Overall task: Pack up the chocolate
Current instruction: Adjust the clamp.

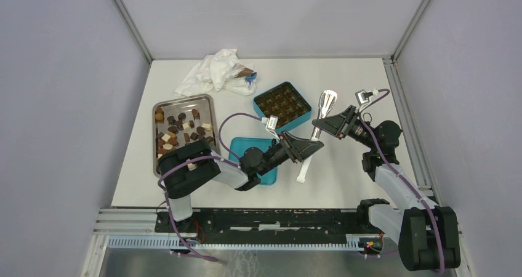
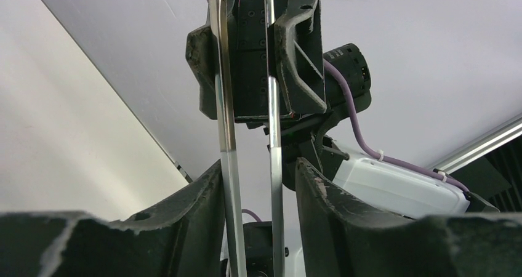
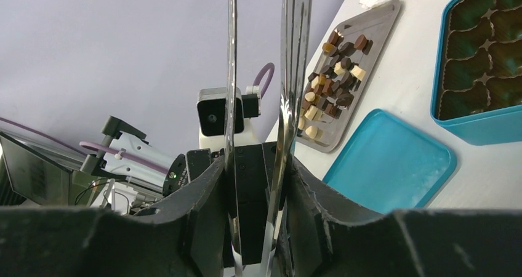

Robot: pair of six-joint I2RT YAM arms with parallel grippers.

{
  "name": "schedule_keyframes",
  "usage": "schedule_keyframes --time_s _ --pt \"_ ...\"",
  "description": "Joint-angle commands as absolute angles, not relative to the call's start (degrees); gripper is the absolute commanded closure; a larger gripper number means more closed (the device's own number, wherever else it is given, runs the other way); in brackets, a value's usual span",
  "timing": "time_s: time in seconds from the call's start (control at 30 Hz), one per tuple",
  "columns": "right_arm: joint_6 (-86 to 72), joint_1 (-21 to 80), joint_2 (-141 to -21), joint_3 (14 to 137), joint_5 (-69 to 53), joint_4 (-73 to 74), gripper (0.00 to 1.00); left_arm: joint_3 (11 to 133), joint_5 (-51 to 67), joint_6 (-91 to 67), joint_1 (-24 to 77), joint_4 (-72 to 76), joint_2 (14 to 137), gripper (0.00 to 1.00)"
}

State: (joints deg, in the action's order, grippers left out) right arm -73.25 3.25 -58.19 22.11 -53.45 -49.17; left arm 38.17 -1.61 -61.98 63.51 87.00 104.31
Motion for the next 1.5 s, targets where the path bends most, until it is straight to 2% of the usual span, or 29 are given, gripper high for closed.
schedule_keyframes --time_s 0.0,0.1,0.33,0.57,0.67,0.8,1.0,1.17,1.3,1.47 --pt "-72.8 2.9 -57.4 23.0 -51.9 -50.0 0.58 38.9 -2.2 -58.9 63.7 99.6 103.1 0.47" --pt "-72.9 3.0 -57.2 22.6 -51.6 -50.0 0.59 39.3 -2.4 -58.7 63.8 99.6 103.5 0.45" --pt "-73.7 2.9 -57.5 22.2 -51.1 -50.7 0.59 40.4 -3.3 -57.9 64.5 99.6 104.4 0.47" --pt "-73.5 2.9 -57.2 21.9 -51.1 -50.7 0.58 40.4 -4.6 -57.7 64.4 99.6 104.2 0.59" --pt "-73.1 2.9 -57.0 21.9 -51.2 -50.7 0.54 39.4 -5.2 -57.5 64.5 99.6 103.5 0.64" --pt "-71.4 2.8 -56.2 22.3 -51.5 -49.6 0.37 38.1 -5.8 -57.7 64.3 99.6 102.4 0.67" --pt "-60.7 1.9 -53.8 25.4 -55.2 -45.3 0.02 35.2 -5.0 -62.2 62.1 99.6 100.7 0.68" --pt "-54.4 1.4 -53.3 26.0 -54.9 -38.6 0.02 33.6 -2.7 -63.8 61.1 99.6 99.1 0.67" --pt "-60.3 1.4 -55.1 24.4 -54.6 -44.4 0.02 35.6 0.5 -64.8 61.2 99.6 99.4 0.67" --pt "-63.7 2.2 -57.4 24.9 -55.0 -47.4 0.07 38.1 3.1 -65.7 61.5 99.6 100.9 0.67"
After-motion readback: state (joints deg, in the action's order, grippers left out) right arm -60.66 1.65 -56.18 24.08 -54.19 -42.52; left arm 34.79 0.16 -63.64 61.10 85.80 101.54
